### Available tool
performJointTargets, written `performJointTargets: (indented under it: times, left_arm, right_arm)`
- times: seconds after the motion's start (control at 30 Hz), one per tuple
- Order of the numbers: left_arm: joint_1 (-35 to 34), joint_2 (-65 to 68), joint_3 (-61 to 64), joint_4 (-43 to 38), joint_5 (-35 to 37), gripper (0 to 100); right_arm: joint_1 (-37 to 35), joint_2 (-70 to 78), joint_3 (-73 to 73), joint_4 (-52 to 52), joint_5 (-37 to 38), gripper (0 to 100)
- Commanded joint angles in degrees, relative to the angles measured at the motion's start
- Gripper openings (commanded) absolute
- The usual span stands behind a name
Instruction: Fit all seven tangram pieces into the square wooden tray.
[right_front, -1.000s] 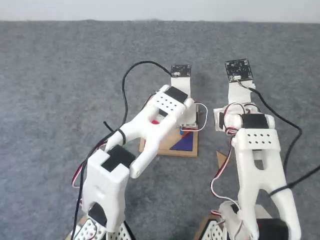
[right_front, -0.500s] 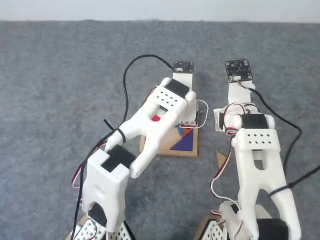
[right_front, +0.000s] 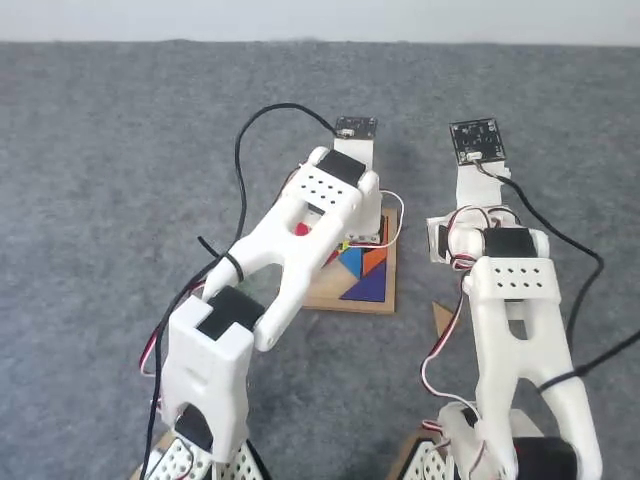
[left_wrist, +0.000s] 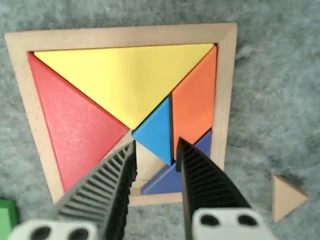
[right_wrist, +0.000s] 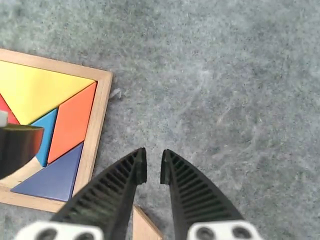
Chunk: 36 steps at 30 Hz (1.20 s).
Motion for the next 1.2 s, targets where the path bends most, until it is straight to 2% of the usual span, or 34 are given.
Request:
performJointTargets:
  times: [0.0, 0.13, 0.27, 0.37, 0.47, 0.6, 0.73, 0.83, 1.0, 1.17]
  left_arm:
    - [-1.7, -3.0, -2.6, -0.4, -1.8, 12]
    - [-5.3, -11.8, -1.8, 0.4, -8.4, 2]
    - [-11.3, -22.2, 3.1, 2.0, -13.4, 1]
    - [-17.5, -30.2, 11.6, 1.4, -19.0, 1]
    - [-23.1, -38.2, 23.7, -2.3, -23.6, 1]
    - [-28.1, -48.7, 41.5, -11.5, -29.5, 1]
    - [-30.2, -57.4, 56.0, -21.5, -33.8, 2]
    - [-30.2, -62.2, 62.4, -24.2, -37.5, 2]
    - [-30.6, -65.3, 65.5, -24.3, -38.3, 1]
    - [-37.6, -65.4, 66.0, -26.1, -34.3, 1]
  right_arm:
    - [0.2, -3.0, -0.4, 0.0, -0.2, 6.1]
    - [0.1, -3.0, -0.4, 0.1, -0.2, 5.5]
    - [-2.1, -3.0, 0.4, 0.0, 0.7, 2.7]
    - [-7.3, -3.0, 2.0, 0.3, 6.0, 2.4]
    - [-13.7, -3.0, 3.9, 0.3, 9.3, 2.3]
    - [-21.7, -3.0, 6.5, 0.0, 11.3, 2.3]
    - [-27.9, -2.9, 7.3, 0.0, 11.7, 2.3]
    - [-29.3, 0.2, 6.2, -0.2, 10.4, 2.3]
    - [-29.6, 11.6, -1.3, -0.1, 7.9, 2.3]
    - [-29.1, 20.9, -7.6, 0.3, 7.9, 2.3]
